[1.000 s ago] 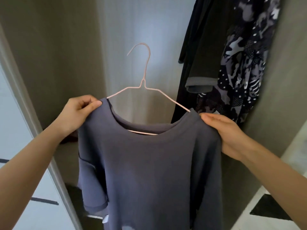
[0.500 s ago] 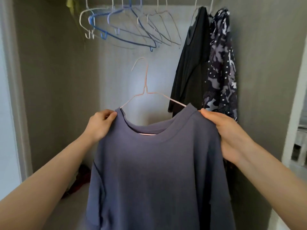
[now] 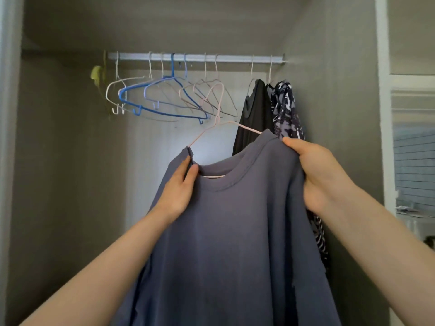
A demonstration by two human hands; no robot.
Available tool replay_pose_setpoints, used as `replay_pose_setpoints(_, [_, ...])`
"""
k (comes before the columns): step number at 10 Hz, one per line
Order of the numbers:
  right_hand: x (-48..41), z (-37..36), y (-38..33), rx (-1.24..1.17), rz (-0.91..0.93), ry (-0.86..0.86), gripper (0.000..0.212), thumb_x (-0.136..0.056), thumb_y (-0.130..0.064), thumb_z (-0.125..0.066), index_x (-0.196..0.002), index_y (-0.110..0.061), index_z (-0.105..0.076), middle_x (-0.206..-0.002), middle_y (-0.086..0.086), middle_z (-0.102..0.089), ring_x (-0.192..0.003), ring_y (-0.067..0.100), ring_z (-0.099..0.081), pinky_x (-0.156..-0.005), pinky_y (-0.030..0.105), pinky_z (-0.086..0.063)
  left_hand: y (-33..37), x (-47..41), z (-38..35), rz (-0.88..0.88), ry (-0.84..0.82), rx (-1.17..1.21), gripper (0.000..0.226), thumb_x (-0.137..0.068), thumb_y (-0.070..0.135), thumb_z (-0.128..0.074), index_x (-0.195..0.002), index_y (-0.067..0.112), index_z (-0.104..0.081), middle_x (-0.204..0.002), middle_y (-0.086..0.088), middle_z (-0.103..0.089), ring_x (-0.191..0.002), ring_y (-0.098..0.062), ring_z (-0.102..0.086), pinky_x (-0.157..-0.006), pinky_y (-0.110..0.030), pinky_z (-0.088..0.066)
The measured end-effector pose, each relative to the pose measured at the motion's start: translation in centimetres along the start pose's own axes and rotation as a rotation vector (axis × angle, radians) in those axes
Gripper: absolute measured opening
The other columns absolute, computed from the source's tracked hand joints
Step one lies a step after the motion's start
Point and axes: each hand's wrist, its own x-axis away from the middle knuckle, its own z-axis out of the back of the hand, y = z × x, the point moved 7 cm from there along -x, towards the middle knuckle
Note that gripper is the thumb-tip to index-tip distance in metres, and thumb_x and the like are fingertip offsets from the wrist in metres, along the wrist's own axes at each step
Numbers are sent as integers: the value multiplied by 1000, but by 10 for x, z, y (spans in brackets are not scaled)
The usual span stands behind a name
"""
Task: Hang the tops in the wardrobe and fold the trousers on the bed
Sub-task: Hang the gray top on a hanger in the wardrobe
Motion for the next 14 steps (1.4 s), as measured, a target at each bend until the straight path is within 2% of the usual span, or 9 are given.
replay_pose_setpoints(2, [-24,-29,-29,91,110,50,14,-98,-11,-50,-96,-7,-63,-87,8,-67,-74,18,-63,-64,27,-53,47,9,-20,-10,-184,221,55,-99,54,-43,-148,30,-42,-149,21,-41,-137,0,-36,-119,-27,-22])
replay_pose_setpoints(4, [-55,-49,-51,212,168,139,33,-97,-6,-47,-129,-2,-53,-114,17,-61,-92,27,-61,-72,34,-51,77,15,-32,134,-415,519,33,-92,54,-48,-120,39,-58,-89,37,-68,-102,0,-64,-91,-30,-46])
replay_pose_setpoints(6, [-75,-75,-50,220,216,83,16,-100,-5,-38,-91,-12,-49,-78,4,-46,-62,14,-46,-53,25,-44,86,10,-33,89,-516,482,70,-76,61,-71,-138,34,-52,-126,16,-64,-119,-9,-60,-108,-38,-43])
replay_pose_setpoints(8, [-97,-101,-50,366,286,58,36,-99,-7,-40,-132,2,-47,-76,1,-42,-65,18,-45,-59,27,-42,107,7,-44,-46,-485,362,90,-69,55,-77,-146,38,-35,-134,21,-55,-116,2,-57,-101,-28,-49])
replay_pose_setpoints(9, [-107,-113,-54,399,316,39,11,-98,-8,-41,-105,-9,-49,-76,0,-42,-70,18,-46,-67,31,-43,105,-4,-47,-93,-381,235,118,-65,40,-89,-154,37,-13,-145,12,-43,-125,-9,-51,-104,-33,-48])
replay_pose_setpoints(10, [-123,-118,-61,447,342,44,22,-97,-7,-41,-76,-15,-43,-77,1,-43,-84,22,-46,-80,32,-39,87,-21,-48,-80,-269,-4,102,-79,19,-79,-155,25,-10,-129,5,-47,-108,-16,-53,-84,-26,-51])
replay_pose_setpoints(11, [-144,-118,-64,378,388,69,12,-99,-9,-40,-89,-9,-46,-87,7,-44,-92,22,-45,-84,35,-45,66,-41,-42,-76,-143,-108,56,-90,13,-63,-139,16,-37,-116,-3,-54,-87,-13,-51,-59,-12,-40])
replay_pose_setpoints(12, [-163,-124,-64,457,419,85,31,-102,-17,-39,-128,-1,-43,-86,6,-48,-89,22,-54,-89,37,-50,58,-64,-38,-153,-38,-182,28,-91,7,-55,-118,8,-47,-102,-7,-56,-84,-20,-56,-56,-17,-40])
replay_pose_setpoints(14, [-195,-144,-74,547,489,59,7,-102,-12,-36,-103,-8,-41,-73,3,-39,-88,21,-44,-69,27,-37,56,-117,-48,-207,-14,-204,23,-92,2,-51,-114,4,-49,-102,-12,-56,-84,-23,-51,-67,-28,-37])
